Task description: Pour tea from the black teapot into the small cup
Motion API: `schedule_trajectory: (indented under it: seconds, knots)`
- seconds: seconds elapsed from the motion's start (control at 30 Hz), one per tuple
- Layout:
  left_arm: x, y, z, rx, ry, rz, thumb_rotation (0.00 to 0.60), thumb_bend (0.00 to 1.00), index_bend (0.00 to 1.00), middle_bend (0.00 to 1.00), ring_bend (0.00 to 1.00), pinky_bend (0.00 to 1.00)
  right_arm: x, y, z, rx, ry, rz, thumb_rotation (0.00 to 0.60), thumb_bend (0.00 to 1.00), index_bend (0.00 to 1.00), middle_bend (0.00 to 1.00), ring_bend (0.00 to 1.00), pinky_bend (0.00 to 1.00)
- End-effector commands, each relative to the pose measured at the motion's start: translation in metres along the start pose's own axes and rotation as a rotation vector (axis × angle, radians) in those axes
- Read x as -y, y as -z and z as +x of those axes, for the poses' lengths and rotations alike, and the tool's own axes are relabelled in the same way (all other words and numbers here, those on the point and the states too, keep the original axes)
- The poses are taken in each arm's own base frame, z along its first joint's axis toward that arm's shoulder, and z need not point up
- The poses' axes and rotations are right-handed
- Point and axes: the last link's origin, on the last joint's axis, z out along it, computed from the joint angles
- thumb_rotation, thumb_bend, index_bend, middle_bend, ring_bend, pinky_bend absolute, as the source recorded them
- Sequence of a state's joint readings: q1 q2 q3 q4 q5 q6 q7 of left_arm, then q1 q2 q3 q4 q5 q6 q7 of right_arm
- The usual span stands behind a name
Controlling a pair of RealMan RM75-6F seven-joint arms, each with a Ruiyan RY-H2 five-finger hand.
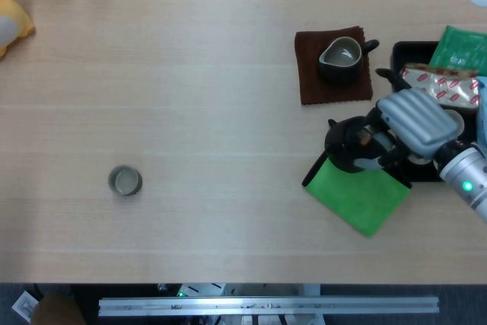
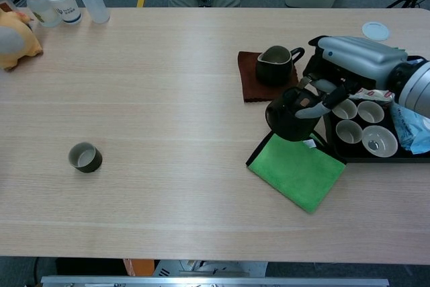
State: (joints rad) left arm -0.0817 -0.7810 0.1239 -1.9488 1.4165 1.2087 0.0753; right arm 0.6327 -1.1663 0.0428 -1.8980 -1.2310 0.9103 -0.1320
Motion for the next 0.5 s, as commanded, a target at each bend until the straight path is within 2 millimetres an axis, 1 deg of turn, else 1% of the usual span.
schedule_trajectory:
  seconds: [0.03,0.17,0.23,0.33,0.4,0.47,0.5]
  knots:
    - [-0.0007,-0.0005,0.0000,0.000,0.000,-0.002,0.600,0.28,0.23,0.28,0.29,0.21,-0.0028,0.0010,0.0026,-0.007,0.000,-0.005,0.372,0.00,0.96,0.90,0.85,0.00]
    - [-0.0026,-0.0012,0.0005,-0.003,0.002,-0.007,0.600,0.28,0.23,0.28,0.29,0.21,-0.0042,0.0023,0.0053,-0.024,0.001,0.000,0.309,0.00,0.97,0.90,0.85,0.00]
    - [-0.0032,-0.0012,0.0006,-0.003,0.000,-0.009,0.600,0.28,0.23,0.28,0.29,0.21,-0.0056,0.0030,0.0063,-0.031,0.025,-0.003,0.299,0.00,0.98,0.90,0.85,0.00]
    - [-0.0033,-0.0009,0.0007,-0.002,-0.003,-0.009,0.600,0.28,0.23,0.28,0.29,0.21,-0.0053,0.0041,0.0074,-0.049,0.060,-0.005,0.307,0.00,1.00,0.91,0.85,0.00]
    - [-0.0034,-0.0006,0.0007,-0.001,-0.004,-0.009,0.600,0.28,0.23,0.28,0.29,0.21,-0.0045,0.0049,0.0070,-0.059,0.068,-0.006,0.320,0.04,1.00,0.91,0.85,0.00]
    - [-0.0037,-0.0005,0.0008,-0.002,-0.003,-0.010,0.600,0.28,0.23,0.28,0.29,0.21,-0.0037,0.0054,0.0068,-0.064,0.072,-0.005,0.348,0.14,1.00,0.91,0.86,0.00]
    - [-0.0037,-0.0004,0.0009,-0.002,-0.003,-0.010,0.600,0.28,0.23,0.28,0.29,0.21,-0.0035,0.0058,0.0067,-0.064,0.074,-0.005,0.357,0.18,1.00,0.91,0.86,0.00]
